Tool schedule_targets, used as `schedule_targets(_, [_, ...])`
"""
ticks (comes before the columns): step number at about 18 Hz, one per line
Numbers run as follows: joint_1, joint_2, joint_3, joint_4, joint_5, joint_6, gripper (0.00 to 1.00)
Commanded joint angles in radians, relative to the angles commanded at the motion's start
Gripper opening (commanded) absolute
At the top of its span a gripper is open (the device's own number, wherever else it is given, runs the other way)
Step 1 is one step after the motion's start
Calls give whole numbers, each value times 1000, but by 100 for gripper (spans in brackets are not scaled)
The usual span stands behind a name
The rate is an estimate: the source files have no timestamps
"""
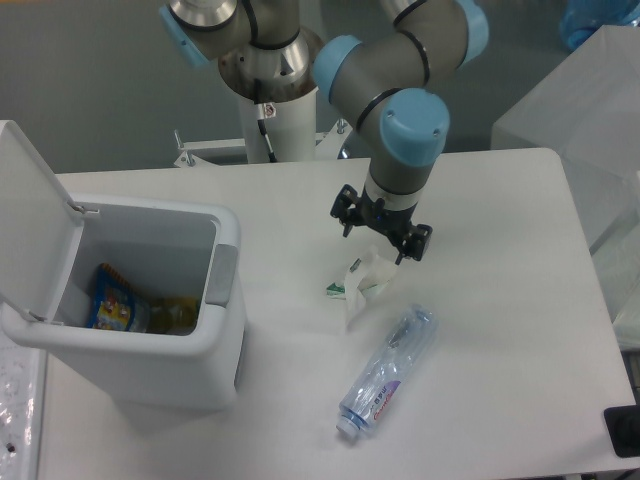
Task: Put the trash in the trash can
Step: 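Lower the gripper and close it on the crumpled white wrapper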
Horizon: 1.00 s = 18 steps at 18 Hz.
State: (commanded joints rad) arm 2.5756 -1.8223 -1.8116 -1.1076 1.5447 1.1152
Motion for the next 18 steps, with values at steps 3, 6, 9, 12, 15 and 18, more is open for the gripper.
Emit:
schedule_targets(3, [-2,-2,-18,3,2,-2,99])
schedule_targets(6, [-9,-6,-43,6,2,-26,98])
schedule_targets(9, [-12,-20,-46,5,9,-49,51])
schedule_targets(12, [-28,-26,-46,8,67,-80,0])
schedule_targets(15, [-32,-23,-22,6,77,-68,0])
schedule_targets(18, [-32,-20,-12,3,78,-71,0])
